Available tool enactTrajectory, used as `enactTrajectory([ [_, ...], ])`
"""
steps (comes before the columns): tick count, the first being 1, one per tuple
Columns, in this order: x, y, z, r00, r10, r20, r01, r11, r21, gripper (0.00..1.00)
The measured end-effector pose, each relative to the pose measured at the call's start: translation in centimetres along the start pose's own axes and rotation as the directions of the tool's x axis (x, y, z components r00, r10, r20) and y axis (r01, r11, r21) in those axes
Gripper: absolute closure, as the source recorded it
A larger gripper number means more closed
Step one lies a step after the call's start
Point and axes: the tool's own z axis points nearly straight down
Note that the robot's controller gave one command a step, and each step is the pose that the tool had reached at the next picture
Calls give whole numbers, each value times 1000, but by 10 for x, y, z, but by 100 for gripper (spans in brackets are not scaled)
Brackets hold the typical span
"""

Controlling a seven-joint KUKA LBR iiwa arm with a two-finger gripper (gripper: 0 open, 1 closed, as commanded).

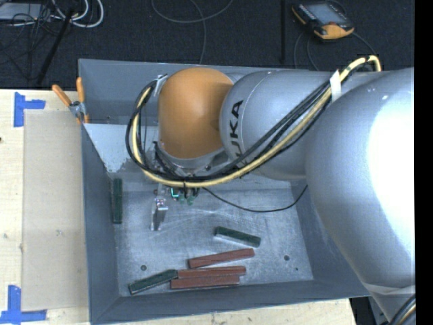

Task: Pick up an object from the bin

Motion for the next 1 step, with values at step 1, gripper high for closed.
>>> enactTrajectory([
  [1,-2,-1,-5,1000,4,7,-4,1000,-1,0],
])
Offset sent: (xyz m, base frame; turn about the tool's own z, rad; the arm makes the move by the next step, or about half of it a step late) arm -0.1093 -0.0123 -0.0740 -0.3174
